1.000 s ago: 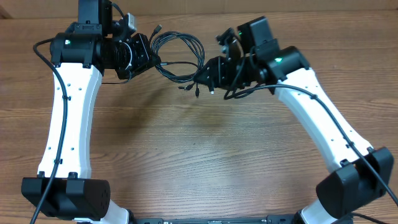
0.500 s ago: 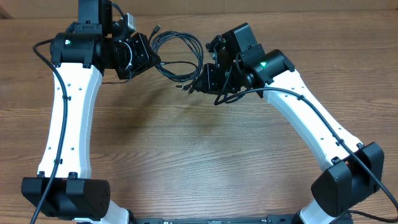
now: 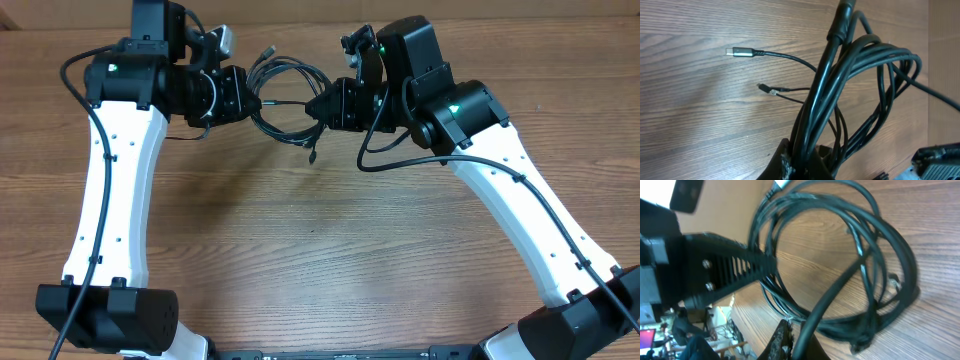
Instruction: Untangle cables
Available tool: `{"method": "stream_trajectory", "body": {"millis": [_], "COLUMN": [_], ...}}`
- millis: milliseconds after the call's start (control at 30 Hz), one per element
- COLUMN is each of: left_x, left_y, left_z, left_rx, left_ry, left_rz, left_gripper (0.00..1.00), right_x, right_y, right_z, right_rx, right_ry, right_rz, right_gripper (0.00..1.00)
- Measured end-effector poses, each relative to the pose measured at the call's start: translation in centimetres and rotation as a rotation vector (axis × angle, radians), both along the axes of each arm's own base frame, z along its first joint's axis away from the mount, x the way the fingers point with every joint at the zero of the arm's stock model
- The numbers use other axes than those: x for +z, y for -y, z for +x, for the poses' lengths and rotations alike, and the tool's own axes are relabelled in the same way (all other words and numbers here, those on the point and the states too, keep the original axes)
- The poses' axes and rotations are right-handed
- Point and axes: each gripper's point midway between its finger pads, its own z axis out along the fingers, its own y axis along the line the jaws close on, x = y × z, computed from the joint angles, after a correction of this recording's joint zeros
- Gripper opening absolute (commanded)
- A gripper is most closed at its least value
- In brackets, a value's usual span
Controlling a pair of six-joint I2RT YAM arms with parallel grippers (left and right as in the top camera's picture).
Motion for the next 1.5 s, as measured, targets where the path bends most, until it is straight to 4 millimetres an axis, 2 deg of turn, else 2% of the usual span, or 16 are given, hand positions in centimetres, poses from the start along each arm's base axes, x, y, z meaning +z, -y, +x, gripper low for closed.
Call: {"method": "stream_trajectory", "body": {"millis": [67, 133, 200, 233, 367, 433, 600, 800, 967, 1133, 1167, 1233, 1300, 1367, 1433, 1500], "left_x": [0.0, 0.0, 0.0, 0.0, -0.3, -0.3, -0.5, -0.9, -0.8, 0.1, 0.2, 0.4, 0.6, 0.7, 0.6, 0.5], "left_y": [0.6, 1.2, 1.4, 1.3, 1.0, 0.9, 1.6, 2.9, 3.3, 3.5, 3.5, 3.7, 3.8, 4.0, 3.9, 3.7], "left_z": [-0.2, -0.4, -0.4, -0.5, -0.5, -0.5, -1.0, -2.4, -2.8, -3.3, -3.3, -3.5, -3.6, -3.6, -3.6, -3.3], "left_rx": [-0.02, -0.036, -0.051, -0.059, -0.148, -0.215, -0.394, -0.56, -0.585, -0.578, -0.578, -0.578, -0.582, -0.583, -0.579, -0.56], "left_ry": [0.004, 0.004, 0.011, 0.016, 0.077, 0.124, 0.22, 0.264, 0.266, 0.262, 0.263, 0.264, 0.265, 0.267, 0.265, 0.257], "left_rz": [0.004, 0.006, 0.011, 0.015, 0.076, 0.115, 0.188, 0.228, 0.202, 0.094, 0.082, 0.054, 0.037, 0.029, 0.032, 0.042], "left_gripper": [0.04, 0.04, 0.04, 0.04, 0.04, 0.04, 0.04, 0.04, 0.04, 0.04, 0.04, 0.04, 0.04, 0.04, 0.17, 0.37], "right_x": [0.2, 0.2, -0.5, -1.1, -3.3, -4.0, -4.7, -3.0, -3.1, -6.1, -6.4, -6.9, -6.6, -6.2, -6.0, -5.9], "right_y": [-0.1, 0.0, 0.5, 0.9, 4.4, 6.3, 8.6, 6.4, 6.1, 5.0, 4.7, 3.7, 3.0, 2.3, 2.1, 2.0], "right_z": [0.2, 0.3, 0.1, 0.0, 0.4, 0.9, 1.2, 0.4, -0.3, 0.7, 0.8, 1.2, 1.1, 0.9, 0.7, 0.7], "right_rx": [-0.007, -0.016, -0.035, -0.052, -0.143, -0.182, -0.176, 0.053, 0.194, 0.309, 0.321, 0.354, 0.376, 0.387, 0.386, 0.385], "right_ry": [0.002, -0.001, -0.022, -0.047, -0.117, -0.135, -0.129, 0.021, 0.129, 0.157, 0.155, 0.164, 0.183, 0.189, 0.175, 0.169], "right_rz": [0.009, 0.008, -0.022, -0.045, -0.155, -0.193, -0.236, -0.17, -0.197, -0.203, -0.191, -0.153, -0.126, -0.098, -0.082, -0.074], "right_gripper": [0.04, 0.11, 0.24, 0.36, 0.64, 0.73, 0.76, 0.95, 1.0, 0.95, 0.89, 0.39, 0.16, 0.07, 0.05, 0.04]}}
